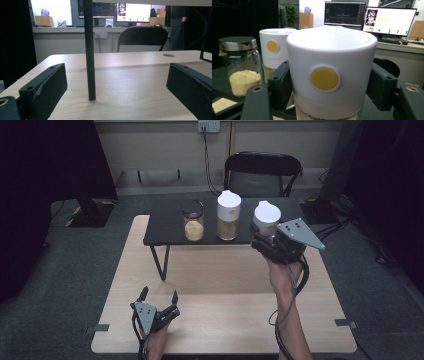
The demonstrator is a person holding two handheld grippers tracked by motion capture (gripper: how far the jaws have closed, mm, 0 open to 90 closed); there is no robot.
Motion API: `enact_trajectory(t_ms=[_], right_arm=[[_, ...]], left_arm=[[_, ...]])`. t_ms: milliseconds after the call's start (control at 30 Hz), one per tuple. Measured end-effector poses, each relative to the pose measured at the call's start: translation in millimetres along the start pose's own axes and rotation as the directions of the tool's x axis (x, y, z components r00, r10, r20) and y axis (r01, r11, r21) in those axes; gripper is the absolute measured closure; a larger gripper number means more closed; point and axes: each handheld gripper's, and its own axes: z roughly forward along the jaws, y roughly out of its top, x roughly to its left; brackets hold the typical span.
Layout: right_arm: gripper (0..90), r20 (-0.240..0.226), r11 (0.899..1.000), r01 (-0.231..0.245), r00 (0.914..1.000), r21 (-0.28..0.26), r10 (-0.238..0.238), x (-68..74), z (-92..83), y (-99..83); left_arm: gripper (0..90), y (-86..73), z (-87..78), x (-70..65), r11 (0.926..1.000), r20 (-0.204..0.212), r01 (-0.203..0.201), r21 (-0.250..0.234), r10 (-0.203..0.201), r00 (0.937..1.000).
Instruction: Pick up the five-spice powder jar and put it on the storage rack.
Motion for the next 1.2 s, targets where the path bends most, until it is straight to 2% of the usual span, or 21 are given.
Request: enact_trajectory(t_ms=[367,633,1200], right_arm=[[30.2,0.013,1.000,-0.014,0.9998,0.002,0.014,-4.4,11.8,8.5],[30.2,0.030,1.000,-0.011,0.9995,0.011,0.010,-8.1,26.5,9.9],[30.2,0.047,0.998,-0.045,0.9979,0.034,0.044,-18.3,48.8,0.9]], left_arm=[[2.6,0.0,0.0,0.0,1.0000,0.000,0.000,0.000,0.000,1.0000],[2.6,0.0,0.0,0.0,1.0000,0.000,0.000,0.000,0.000,1.0000],[2.6,0.0,0.0,0.0,1.0000,0.000,0.000,0.000,0.000,1.0000]])
